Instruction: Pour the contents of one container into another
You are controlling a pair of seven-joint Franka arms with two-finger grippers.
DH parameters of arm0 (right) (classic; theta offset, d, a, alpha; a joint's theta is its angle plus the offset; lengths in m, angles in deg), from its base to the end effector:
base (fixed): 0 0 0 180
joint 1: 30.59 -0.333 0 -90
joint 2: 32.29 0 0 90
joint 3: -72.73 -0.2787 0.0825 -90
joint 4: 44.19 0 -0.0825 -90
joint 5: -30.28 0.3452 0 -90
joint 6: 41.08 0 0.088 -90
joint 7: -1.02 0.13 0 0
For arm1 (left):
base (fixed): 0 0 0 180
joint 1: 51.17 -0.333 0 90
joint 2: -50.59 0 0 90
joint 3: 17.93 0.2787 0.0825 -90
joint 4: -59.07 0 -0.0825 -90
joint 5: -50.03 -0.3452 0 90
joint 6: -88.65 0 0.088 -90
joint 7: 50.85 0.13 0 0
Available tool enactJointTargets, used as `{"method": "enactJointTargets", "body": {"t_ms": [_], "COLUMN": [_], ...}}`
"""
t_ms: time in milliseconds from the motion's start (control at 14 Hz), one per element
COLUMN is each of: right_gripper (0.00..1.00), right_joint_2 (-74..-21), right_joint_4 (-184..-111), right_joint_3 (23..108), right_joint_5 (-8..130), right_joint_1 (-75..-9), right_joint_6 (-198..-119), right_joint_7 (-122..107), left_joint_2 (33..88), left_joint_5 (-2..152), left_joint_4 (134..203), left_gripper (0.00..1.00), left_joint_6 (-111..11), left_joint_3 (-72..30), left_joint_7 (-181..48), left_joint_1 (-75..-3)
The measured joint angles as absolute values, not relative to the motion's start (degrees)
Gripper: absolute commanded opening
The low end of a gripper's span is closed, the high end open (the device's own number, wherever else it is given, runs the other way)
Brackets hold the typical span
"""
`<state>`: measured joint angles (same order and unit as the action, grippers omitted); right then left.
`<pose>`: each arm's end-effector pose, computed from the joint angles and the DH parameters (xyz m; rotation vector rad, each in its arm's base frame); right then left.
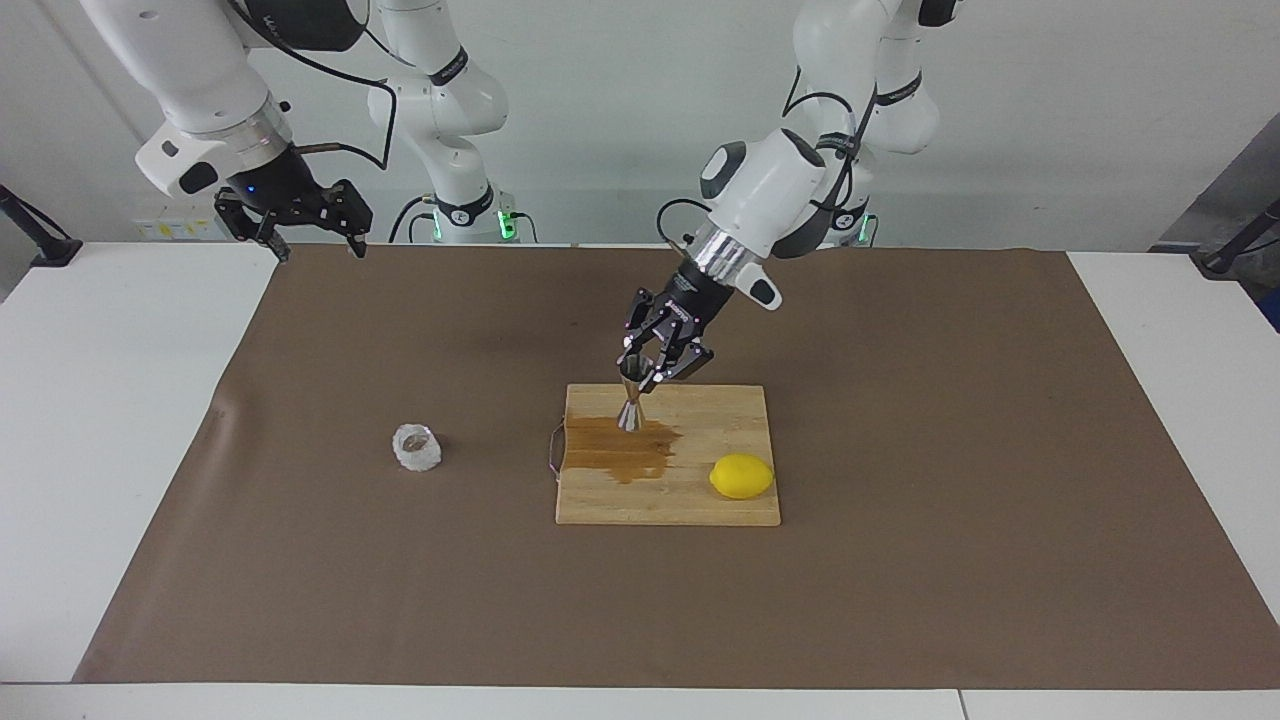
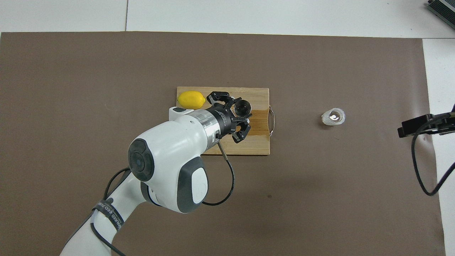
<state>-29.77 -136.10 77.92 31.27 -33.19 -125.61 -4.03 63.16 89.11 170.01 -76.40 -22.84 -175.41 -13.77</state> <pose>0.4907 -0.0207 0.5642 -3.1113 -0.0686 0.1299 0.4823 -0.3913 0.4166 1.2436 2.0316 -0.4239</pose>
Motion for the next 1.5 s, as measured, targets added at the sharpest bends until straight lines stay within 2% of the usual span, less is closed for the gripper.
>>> {"method": "enactJointTargets", "body": {"t_ms": [571,1286,1357,1429,1500], "right_gripper": [1.00,1.00,1.00,1.00,1.00], "right_joint_2": [-29.77,-29.77,-29.77,-29.77,-29.77], "right_joint_4": [-136.10,-136.10,-136.10,-136.10,-136.10], "right_joint_3": [77.92,77.92,77.92,77.91,77.92], "right_joint_5": [31.27,31.27,31.27,31.27,31.27], "right_joint_1": [-33.19,-33.19,-33.19,-33.19,-33.19], "right_joint_6": [-125.61,-125.61,-125.61,-125.61,-125.61], "right_joint_7": [-4.03,-4.03,-4.03,-4.03,-4.03], "left_joint_2": [69.22,71.80,71.86,71.86,71.86], "left_joint_5": [88.96,88.92,88.89,88.81,88.56], "left_joint_4": [168.50,168.52,168.55,168.56,168.56], "left_gripper": [0.00,0.00,0.02,0.10,0.24], "left_joint_6": [-79.30,-81.25,-81.25,-81.25,-81.25], "left_joint_3": [-22.87,-22.81,-22.81,-22.81,-22.82], "left_joint_7": [-175.50,-175.51,-175.51,-175.51,-175.51], "left_joint_1": [-10.21,-8.79,-8.77,-8.76,-8.76]}}
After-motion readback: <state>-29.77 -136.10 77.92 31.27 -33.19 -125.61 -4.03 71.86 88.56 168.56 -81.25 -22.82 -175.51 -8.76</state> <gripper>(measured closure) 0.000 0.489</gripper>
